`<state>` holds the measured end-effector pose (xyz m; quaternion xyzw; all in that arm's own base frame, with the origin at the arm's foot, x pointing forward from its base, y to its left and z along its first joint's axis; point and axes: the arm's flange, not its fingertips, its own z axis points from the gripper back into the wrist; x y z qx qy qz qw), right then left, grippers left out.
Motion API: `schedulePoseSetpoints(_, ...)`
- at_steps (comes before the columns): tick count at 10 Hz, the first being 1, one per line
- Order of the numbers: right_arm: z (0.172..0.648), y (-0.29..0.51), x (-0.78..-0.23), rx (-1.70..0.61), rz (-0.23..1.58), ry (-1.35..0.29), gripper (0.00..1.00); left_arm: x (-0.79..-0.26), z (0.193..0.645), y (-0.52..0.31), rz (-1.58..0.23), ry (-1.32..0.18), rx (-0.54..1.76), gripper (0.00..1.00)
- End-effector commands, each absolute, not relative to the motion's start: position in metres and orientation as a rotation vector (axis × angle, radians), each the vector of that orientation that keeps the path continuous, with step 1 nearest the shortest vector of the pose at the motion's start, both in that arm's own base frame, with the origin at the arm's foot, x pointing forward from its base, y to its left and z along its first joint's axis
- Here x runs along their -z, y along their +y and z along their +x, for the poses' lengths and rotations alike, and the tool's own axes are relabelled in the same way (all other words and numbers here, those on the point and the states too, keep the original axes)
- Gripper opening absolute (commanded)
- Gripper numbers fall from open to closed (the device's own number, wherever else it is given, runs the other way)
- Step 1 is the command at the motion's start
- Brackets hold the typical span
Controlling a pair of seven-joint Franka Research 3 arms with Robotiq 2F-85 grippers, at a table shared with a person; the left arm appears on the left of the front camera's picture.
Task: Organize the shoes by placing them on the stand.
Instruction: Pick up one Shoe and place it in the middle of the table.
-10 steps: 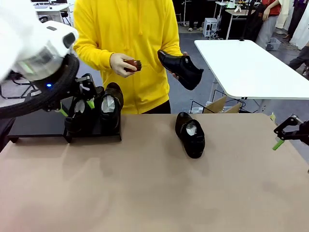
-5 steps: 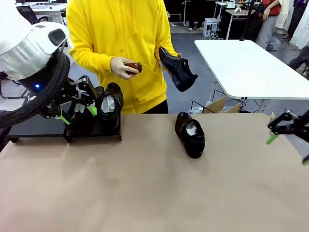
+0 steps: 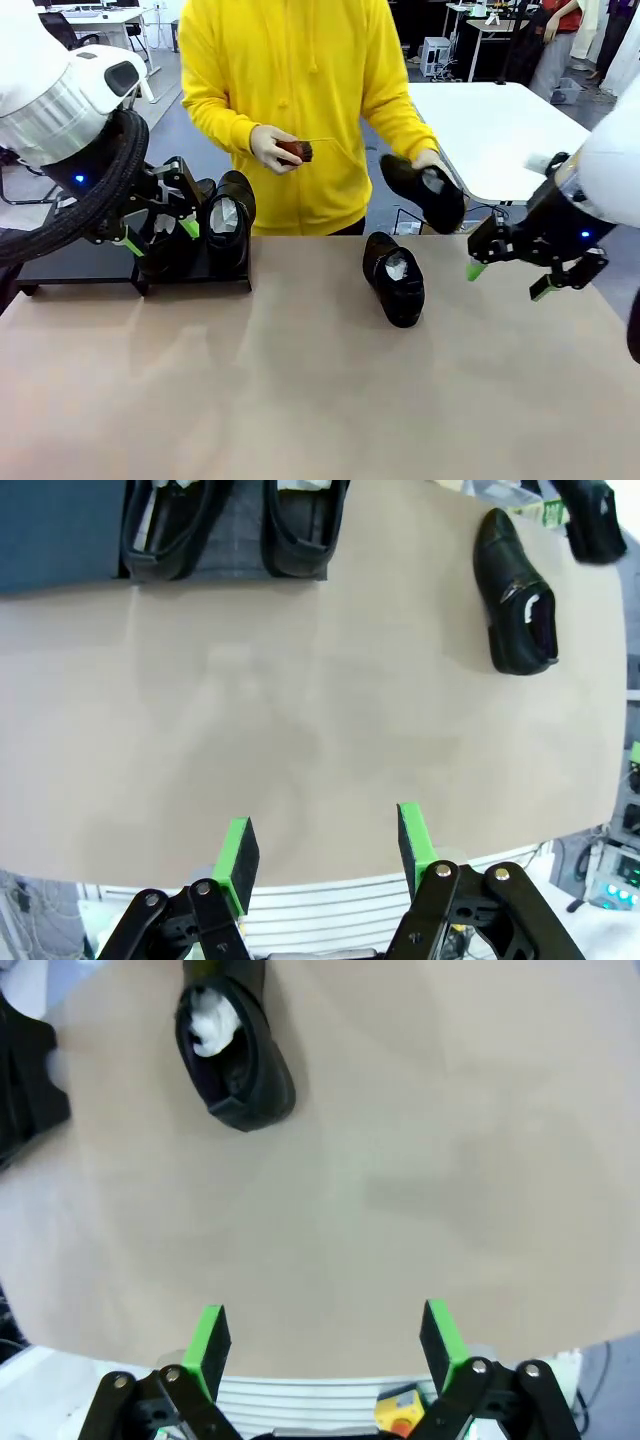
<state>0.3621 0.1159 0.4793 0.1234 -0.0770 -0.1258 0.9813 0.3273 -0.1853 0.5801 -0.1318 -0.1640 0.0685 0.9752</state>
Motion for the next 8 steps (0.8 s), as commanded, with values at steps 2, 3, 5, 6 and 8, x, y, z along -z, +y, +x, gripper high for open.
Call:
schedulePoseSetpoints(2,0.332,0.078,-0.482,0.306,0.266,-0.125,1.00,-0.582,0.327,-0.185,-0.274,-0.336,-0.136,0.73)
schedulePoseSetpoints(3,0.306,0.061,-0.483,0.348,0.281,-0.122,1.00,-0.582,0.327,-0.185,-0.274,-0.336,-0.136,0.73)
schedulePoseSetpoints(5,0.268,0.048,-0.479,0.391,0.295,-0.130,1.00,-0.582,0.327,-0.185,-0.274,-0.336,-0.136,0.73)
schedulePoseSetpoints(6,0.260,0.049,-0.479,0.393,0.307,-0.132,1.00,-0.582,0.327,-0.185,-0.274,-0.336,-0.136,0.73)
schedulePoseSetpoints(8,0.300,0.049,-0.515,0.371,0.301,-0.122,1.00,-0.582,0.327,-0.185,-0.274,-0.336,-0.136,0.73)
